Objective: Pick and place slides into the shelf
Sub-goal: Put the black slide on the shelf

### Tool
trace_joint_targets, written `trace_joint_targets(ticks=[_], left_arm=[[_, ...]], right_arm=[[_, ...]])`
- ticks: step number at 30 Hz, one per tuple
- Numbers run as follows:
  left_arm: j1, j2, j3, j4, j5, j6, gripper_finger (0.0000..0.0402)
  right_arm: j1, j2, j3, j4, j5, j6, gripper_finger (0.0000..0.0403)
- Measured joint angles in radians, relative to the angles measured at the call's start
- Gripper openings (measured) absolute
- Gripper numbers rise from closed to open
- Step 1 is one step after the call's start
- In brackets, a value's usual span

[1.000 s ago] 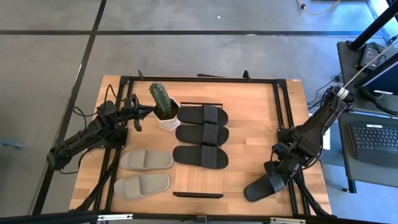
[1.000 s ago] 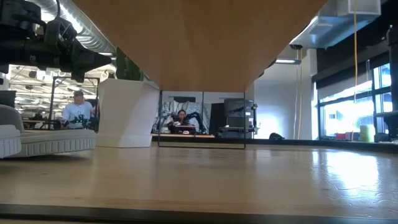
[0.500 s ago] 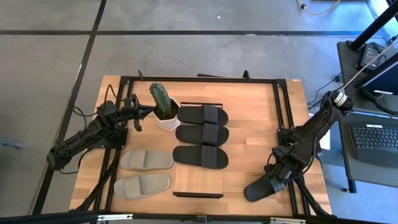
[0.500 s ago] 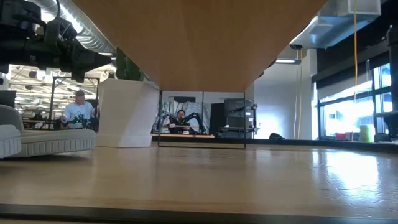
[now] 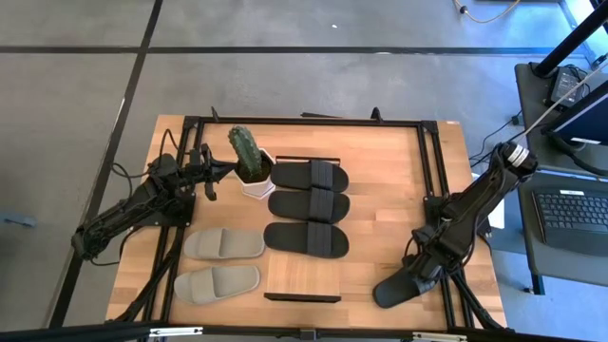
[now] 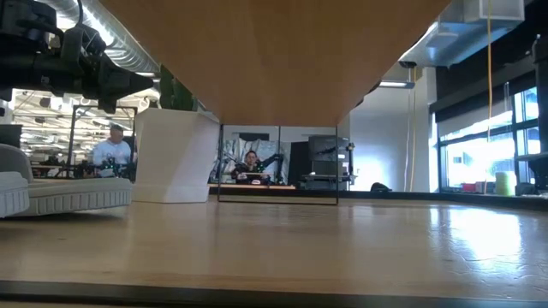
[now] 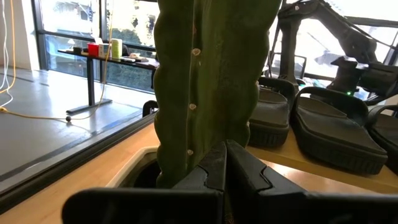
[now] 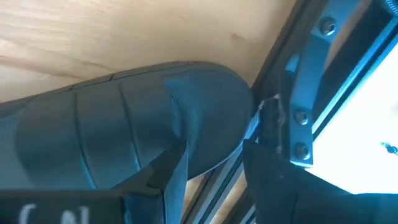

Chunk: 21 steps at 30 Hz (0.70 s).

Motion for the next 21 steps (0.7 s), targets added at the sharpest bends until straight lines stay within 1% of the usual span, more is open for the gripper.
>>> trace_joint_targets(ticks=[7, 10, 17, 21], left_arm=[[0.000, 0.000, 0.000, 0.000, 0.000, 0.000, 0.0000], [0.000, 0.000, 0.000, 0.000, 0.000, 0.000, 0.0000], [0.000, 0.000, 0.000, 0.000, 0.000, 0.000, 0.0000], [0.000, 0.000, 0.000, 0.000, 0.000, 0.000, 0.0000]], right_arm=[[-0.001, 0.032, 0.000, 0.129, 0.009, 0.023, 0.0154], [-0.001, 0.038, 0.000, 0.173, 0.060, 0.026, 0.0154], [-0.019, 0.041, 0.000, 0.267, 0.232, 0.022, 0.0154], [-0.030, 0.039, 0.000, 0.278, 0.246, -0.019, 0.0154]])
